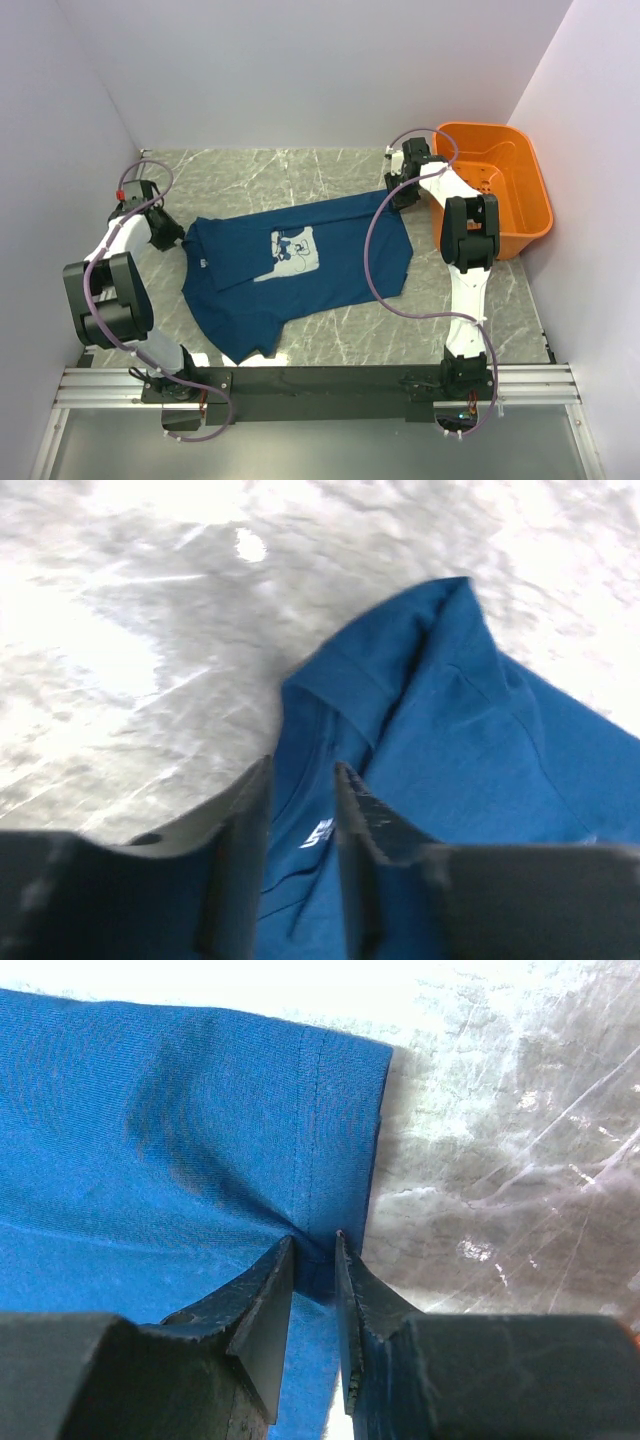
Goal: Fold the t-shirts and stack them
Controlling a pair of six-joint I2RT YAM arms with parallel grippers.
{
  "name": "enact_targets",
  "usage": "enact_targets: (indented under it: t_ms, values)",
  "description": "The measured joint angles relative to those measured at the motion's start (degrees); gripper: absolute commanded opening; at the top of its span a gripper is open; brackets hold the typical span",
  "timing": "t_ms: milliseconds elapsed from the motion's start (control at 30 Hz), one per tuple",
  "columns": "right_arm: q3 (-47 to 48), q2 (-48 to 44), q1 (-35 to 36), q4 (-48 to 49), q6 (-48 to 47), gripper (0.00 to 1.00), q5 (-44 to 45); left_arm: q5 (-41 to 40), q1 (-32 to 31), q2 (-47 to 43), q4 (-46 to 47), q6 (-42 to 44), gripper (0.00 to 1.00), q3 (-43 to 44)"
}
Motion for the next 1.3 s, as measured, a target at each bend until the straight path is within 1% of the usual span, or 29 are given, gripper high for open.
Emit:
enact_targets:
  t_ms: [33,100,200,333,500,667,767,867,933,1067,1300]
  values:
    - [0.0,0.0,0.0,0.0,0.0,0.31,0.0,-0.9,0.1,0.0,-0.3,0.2,0.44,0.0]
    - [0.0,0.0,0.0,0.0,0.0,0.31,0.0,-2.1,0.1,0.0,-1.1,0.3,0.47,0.0]
    - [0.0,0.0,0.0,0.0,0.0,0.31,0.0,-3.0,0.1,0.0,-1.2,0.3,0.47,0.0]
    - [0.0,0.0,0.0,0.0,0.0,0.31,-0.1,-2.0,0.1,0.5,-0.8,0.3,0.44,0.0]
    - [0.0,0.0,0.0,-0.1,-0.7,0.31,-0.7,2.8,0.2,2.0,0.5,0.6,0.44,0.0]
    - [-0.8,-0.7,-0.1,-0.5,-3.3,0.33,-3.3,9.6,0.1,1.1,3.0,1.7,0.45,0.0]
    - [-1.6,-1.8,-0.2,-1.0,-5.3,0.33,-5.6,12.7,0.1,-0.2,4.6,1.6,0.43,0.0]
    - [-1.6,-3.0,-0.3,-1.1,-6.8,0.34,-7.4,14.0,0.1,0.0,5.7,1.2,0.41,0.6]
    - [-1.4,-3.7,-0.3,-1.4,-7.3,0.33,-8.5,13.9,0.1,1.6,5.7,0.6,0.4,2.1]
    - [0.2,-3.9,-0.3,-2.3,-7.6,0.34,-10.1,13.7,0.1,8.2,6.9,-1.0,0.39,6.3]
    - [0.5,-3.9,-0.3,-2.8,-7.5,0.34,-10.4,13.8,0.1,16.0,6.9,-2.7,0.39,9.6]
